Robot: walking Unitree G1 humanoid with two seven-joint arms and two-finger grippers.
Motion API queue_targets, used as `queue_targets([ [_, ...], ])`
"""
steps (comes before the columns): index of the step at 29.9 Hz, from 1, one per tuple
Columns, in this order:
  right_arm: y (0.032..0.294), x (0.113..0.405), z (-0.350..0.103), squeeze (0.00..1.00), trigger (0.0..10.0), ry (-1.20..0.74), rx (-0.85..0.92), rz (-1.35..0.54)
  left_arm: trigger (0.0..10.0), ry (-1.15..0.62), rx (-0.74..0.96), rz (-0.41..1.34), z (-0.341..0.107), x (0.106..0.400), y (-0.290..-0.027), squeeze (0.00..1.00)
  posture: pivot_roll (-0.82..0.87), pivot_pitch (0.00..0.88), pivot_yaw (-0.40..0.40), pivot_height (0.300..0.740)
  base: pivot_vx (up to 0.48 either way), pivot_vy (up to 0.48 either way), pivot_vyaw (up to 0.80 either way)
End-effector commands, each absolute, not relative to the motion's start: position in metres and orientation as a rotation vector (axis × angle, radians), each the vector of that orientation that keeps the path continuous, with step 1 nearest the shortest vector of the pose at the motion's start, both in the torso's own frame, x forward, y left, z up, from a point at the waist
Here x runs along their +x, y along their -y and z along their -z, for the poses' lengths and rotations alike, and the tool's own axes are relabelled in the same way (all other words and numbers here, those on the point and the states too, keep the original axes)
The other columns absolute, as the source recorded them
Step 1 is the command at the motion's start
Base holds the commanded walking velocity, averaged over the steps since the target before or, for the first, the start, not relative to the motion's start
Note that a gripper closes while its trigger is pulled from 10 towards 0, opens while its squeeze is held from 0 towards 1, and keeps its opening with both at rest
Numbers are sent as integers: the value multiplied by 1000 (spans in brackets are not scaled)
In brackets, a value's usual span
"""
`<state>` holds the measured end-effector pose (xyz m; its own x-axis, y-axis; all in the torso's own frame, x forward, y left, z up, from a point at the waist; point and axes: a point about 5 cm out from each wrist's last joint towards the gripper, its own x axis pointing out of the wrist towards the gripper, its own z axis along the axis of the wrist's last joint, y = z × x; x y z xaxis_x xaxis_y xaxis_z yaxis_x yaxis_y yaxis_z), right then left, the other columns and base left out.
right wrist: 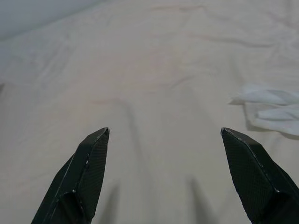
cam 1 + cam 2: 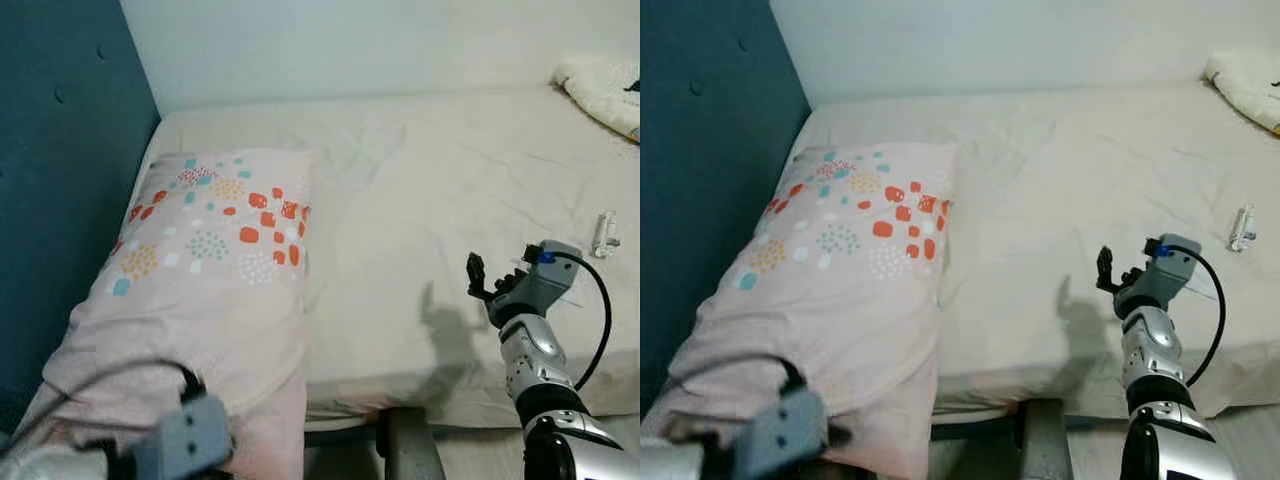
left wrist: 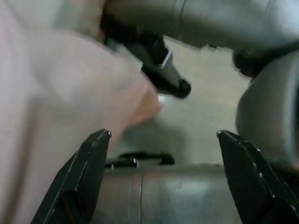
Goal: Clean up the room
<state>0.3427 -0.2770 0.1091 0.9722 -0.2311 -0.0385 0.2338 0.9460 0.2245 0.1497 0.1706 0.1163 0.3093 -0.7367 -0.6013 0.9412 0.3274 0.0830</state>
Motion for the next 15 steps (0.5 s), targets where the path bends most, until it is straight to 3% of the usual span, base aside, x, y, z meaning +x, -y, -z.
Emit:
queue_targets([
  [1, 274, 342, -105, 0, 10000, -33, 233, 227, 10000, -513, 481, 1129, -103, 155, -168, 0, 38, 107, 3, 540, 0, 0, 0],
  [9, 275, 343, -107, 0, 10000, -27, 234, 227, 10000, -472, 523, 773, -68, 197, -173, 0, 34, 93, 6, 540, 0, 0, 0],
  [15, 271, 345, -108, 0, 10000, -24, 237, 221, 10000, -410, 626, 661, -57, 219, -169, 0, 33, 93, 5, 540, 0, 0, 0],
])
